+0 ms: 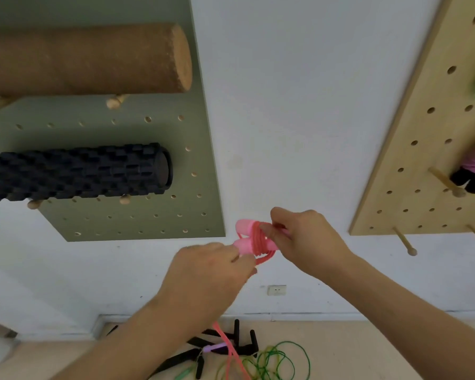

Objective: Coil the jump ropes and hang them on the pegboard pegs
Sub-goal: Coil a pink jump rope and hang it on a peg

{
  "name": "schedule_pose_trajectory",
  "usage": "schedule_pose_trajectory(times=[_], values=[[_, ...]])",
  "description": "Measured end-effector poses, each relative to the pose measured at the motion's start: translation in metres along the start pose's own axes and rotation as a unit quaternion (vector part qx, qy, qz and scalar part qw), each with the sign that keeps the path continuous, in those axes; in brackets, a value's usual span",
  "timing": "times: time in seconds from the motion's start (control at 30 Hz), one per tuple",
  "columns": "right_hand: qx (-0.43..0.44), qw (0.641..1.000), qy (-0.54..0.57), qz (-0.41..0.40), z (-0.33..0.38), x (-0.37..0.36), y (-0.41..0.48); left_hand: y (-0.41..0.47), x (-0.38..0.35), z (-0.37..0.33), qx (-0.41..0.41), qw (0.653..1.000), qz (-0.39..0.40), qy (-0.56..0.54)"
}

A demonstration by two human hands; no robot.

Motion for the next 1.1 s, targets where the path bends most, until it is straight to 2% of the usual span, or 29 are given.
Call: schedule_pose_trajectory(times=[0.07, 0.13, 0.2, 0.27, 0.37, 0.43, 0.5, 0.6, 0.67, 0.7, 0.77, 0.8, 0.83, 0.87, 0.9, 0.93, 1.0, 1.03, 1.07, 1.1], values=[[0.043, 0.999, 0.014, 0.024, 0.010, 0.004, -0.002, 0.010, 0.010, 0.012, 0.026, 0.999, -0.009, -0.044], [0.077, 0.996, 0.035, 0.043, 0.023, 0.008, -0.005, 0.022, 0.021, 0.019, 0.019, 0.996, -0.017, -0.091], [0.069, 0.988, 0.131, 0.034, 0.032, 0.015, -0.008, 0.034, 0.025, 0.030, 0.025, 0.984, -0.010, -0.177], [0.048, 0.969, 0.242, 0.017, 0.037, 0.025, -0.008, 0.045, 0.022, 0.038, 0.063, 0.956, 0.024, -0.285], [0.049, 0.961, 0.271, 0.022, 0.044, 0.039, -0.007, 0.052, 0.007, 0.042, 0.116, 0.868, 0.129, -0.466], [0.040, 0.955, 0.294, 0.023, 0.044, 0.045, -0.006, 0.053, -0.001, 0.038, 0.098, 0.828, 0.182, -0.521], [0.027, 0.942, 0.335, 0.018, 0.043, 0.049, -0.006, 0.053, -0.011, 0.038, 0.095, 0.772, 0.232, -0.584], [0.023, 0.926, 0.377, -0.002, 0.042, 0.053, -0.005, 0.052, -0.021, 0.037, 0.108, 0.669, 0.280, -0.680], [0.017, 0.919, 0.394, -0.016, 0.040, 0.055, -0.004, 0.051, -0.023, 0.031, 0.123, 0.631, 0.277, -0.714], [0.012, 0.915, 0.404, -0.022, 0.039, 0.056, -0.004, 0.050, -0.026, 0.028, 0.143, 0.597, 0.274, -0.740], [-0.004, 0.905, 0.423, -0.041, 0.037, 0.055, -0.004, 0.042, -0.048, 0.025, 0.251, 0.484, 0.283, -0.789], [-0.015, 0.900, 0.431, -0.056, 0.036, 0.053, -0.004, 0.035, -0.063, 0.024, 0.315, 0.444, 0.292, -0.786], [-0.028, 0.896, 0.436, -0.073, 0.035, 0.051, -0.003, 0.031, -0.070, 0.022, 0.360, 0.436, 0.295, -0.770], [-0.042, 0.893, 0.438, -0.090, 0.033, 0.048, -0.002, 0.027, -0.077, 0.018, 0.393, 0.472, 0.277, -0.739], [-0.058, 0.891, 0.438, -0.105, 0.029, 0.044, -0.001, 0.024, -0.077, 0.013, 0.412, 0.526, 0.233, -0.706], [-0.077, 0.889, 0.435, -0.120, 0.026, 0.040, 0.001, 0.024, -0.073, 0.007, 0.413, 0.583, 0.151, -0.683], [-0.111, 0.889, 0.421, -0.140, 0.018, 0.032, 0.004, 0.017, -0.061, -0.011, 0.374, 0.692, 0.005, -0.617], [-0.123, 0.892, 0.409, -0.146, 0.015, 0.029, 0.005, 0.014, -0.058, -0.021, 0.339, 0.741, -0.036, -0.578], [-0.132, 0.897, 0.393, -0.154, 0.011, 0.027, 0.007, 0.010, -0.063, -0.028, 0.308, 0.791, -0.038, -0.527], [-0.140, 0.902, 0.375, -0.163, 0.007, 0.025, 0.008, 0.006, -0.066, -0.034, 0.289, 0.825, -0.030, -0.484]])
Point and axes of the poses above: each hand's wrist, its own y-axis towards the middle knuckle, its own x-axis out of the back of the hand, z = x × y, the point moved 4 cm from there along y, towards the middle knuckle, and after that the axes turned 10 degrees about x, right-handed, at the moved point
